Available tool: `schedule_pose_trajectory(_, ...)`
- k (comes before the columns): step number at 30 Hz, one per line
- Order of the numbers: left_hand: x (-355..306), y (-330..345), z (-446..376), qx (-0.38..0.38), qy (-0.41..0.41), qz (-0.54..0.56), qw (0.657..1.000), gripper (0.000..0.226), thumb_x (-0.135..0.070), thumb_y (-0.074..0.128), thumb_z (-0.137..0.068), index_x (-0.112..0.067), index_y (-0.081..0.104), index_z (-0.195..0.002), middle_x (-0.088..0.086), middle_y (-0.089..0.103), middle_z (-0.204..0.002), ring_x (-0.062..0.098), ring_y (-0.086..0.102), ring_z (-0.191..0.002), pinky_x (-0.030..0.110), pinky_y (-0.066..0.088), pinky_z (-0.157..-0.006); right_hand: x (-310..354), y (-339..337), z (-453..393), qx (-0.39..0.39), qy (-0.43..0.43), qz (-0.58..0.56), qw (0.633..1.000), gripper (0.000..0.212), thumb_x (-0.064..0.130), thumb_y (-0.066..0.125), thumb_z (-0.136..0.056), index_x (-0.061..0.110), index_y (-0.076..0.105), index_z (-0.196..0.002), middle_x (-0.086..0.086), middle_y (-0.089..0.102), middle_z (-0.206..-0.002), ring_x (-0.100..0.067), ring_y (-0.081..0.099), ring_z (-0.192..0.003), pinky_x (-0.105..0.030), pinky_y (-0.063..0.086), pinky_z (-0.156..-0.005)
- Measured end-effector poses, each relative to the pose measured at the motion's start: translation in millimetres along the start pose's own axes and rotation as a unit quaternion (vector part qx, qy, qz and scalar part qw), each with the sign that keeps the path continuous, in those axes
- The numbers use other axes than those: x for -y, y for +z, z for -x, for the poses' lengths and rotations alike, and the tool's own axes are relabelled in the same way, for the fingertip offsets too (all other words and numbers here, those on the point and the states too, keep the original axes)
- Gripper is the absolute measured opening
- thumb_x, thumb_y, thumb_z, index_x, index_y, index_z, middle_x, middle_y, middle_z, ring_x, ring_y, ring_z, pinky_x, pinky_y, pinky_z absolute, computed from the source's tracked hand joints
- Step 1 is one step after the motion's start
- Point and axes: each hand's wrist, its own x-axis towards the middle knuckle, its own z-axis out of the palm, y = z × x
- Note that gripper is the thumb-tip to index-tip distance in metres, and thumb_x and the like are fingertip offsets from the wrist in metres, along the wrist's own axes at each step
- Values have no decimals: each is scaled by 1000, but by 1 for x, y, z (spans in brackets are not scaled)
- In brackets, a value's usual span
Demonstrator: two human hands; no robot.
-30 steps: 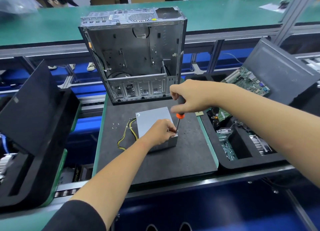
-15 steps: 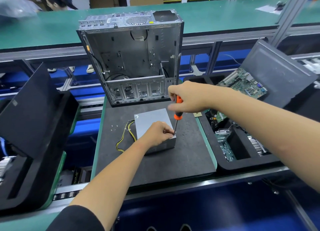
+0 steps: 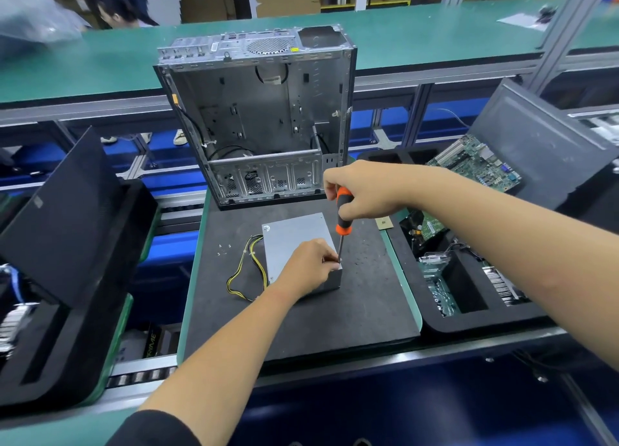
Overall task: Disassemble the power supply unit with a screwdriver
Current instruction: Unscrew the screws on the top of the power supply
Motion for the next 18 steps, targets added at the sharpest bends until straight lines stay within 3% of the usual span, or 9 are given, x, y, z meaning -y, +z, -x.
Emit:
schedule_pose_trajectory(3, -3, 4, 0, 7, 23, -83, 996, 10, -16, 62, -89, -9, 69, -90, 2, 59, -97, 19, 57, -87, 30, 46, -80, -3, -3, -1, 1, 1, 12, 1000, 18, 19, 63, -85, 19, 53, -100, 15, 61, -79, -2, 48, -70, -26, 34, -56)
schedule_pose_trajectory(6, -6, 4, -1, 45, 45, -181, 981, 15, -20, 52, -93, -8, 60, -91, 6, 55, -101, 27, 56, -89, 41, 48, -79, -6, -5, -1, -6, -3, 23, 1000, 16, 22, 66, -84, 21, 54, -95, 14, 57, -80, -3, 48, -70, -26, 34, -55)
schedule_pose_trajectory(13, -5, 3, -2, 70, 70, -218, 971, 19, -25, 48, -95, -8, 57, -96, 7, 53, -104, 26, 55, -92, 40, 46, -83, -14, -5, 1, -41, -19, 25, 999, 16, 23, 69, -80, 23, 58, -92, 16, 51, -78, -1, 48, -66, -22, 31, -52)
schedule_pose_trajectory(18, -5, 2, -2, 74, 79, -212, 971, 14, -24, 47, -96, -12, 51, -92, 5, 51, -101, 24, 53, -86, 37, 44, -77, -21, -9, 0, -14, -2, 43, 999, 29, 33, 80, -72, 20, 56, -84, 3, 66, -74, -15, 64, -69, -24, 44, -52)
